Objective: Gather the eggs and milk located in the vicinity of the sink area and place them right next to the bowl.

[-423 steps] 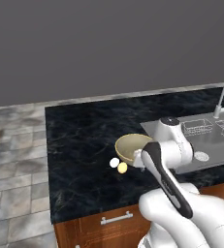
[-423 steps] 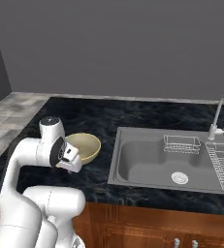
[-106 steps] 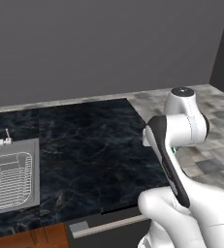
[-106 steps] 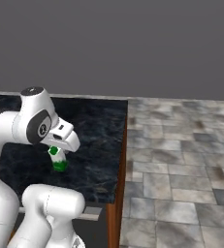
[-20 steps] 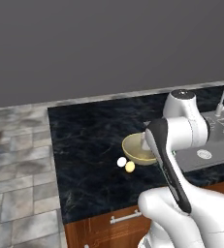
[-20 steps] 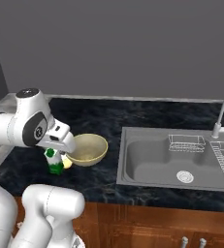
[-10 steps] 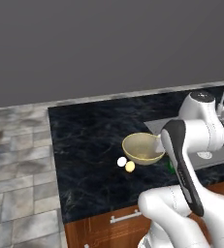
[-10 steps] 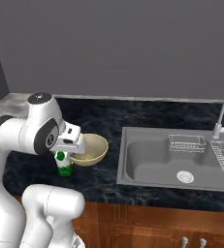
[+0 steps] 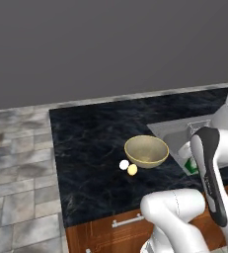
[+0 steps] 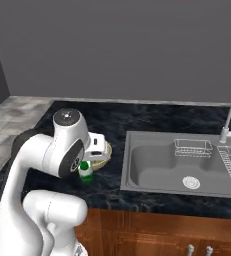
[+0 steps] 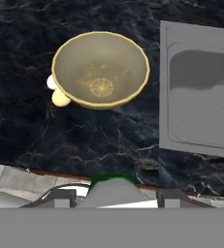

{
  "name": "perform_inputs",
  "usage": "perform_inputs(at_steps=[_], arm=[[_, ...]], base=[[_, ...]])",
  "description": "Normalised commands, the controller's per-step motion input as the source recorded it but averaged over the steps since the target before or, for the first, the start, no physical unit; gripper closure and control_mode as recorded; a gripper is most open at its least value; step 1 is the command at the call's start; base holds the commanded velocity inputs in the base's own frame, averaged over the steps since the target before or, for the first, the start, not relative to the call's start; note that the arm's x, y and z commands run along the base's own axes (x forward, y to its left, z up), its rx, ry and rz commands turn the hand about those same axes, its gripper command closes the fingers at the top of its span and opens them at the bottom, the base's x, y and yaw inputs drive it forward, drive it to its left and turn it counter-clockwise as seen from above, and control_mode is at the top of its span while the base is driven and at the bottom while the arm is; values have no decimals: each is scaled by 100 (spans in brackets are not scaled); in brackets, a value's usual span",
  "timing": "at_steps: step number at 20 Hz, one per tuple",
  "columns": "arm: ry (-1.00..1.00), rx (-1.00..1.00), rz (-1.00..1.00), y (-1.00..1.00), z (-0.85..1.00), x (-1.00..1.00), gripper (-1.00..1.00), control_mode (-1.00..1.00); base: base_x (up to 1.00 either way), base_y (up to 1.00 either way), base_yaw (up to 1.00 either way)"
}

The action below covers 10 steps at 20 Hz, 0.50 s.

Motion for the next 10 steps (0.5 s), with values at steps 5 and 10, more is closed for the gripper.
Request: perform_inputs(at_steps=[5,10], arm=[[0,0,14,-41,-15,11,100,-100],[1,0,9,-11,-5,33,100,-100]], base=[[0,0,0],[0,0,0]])
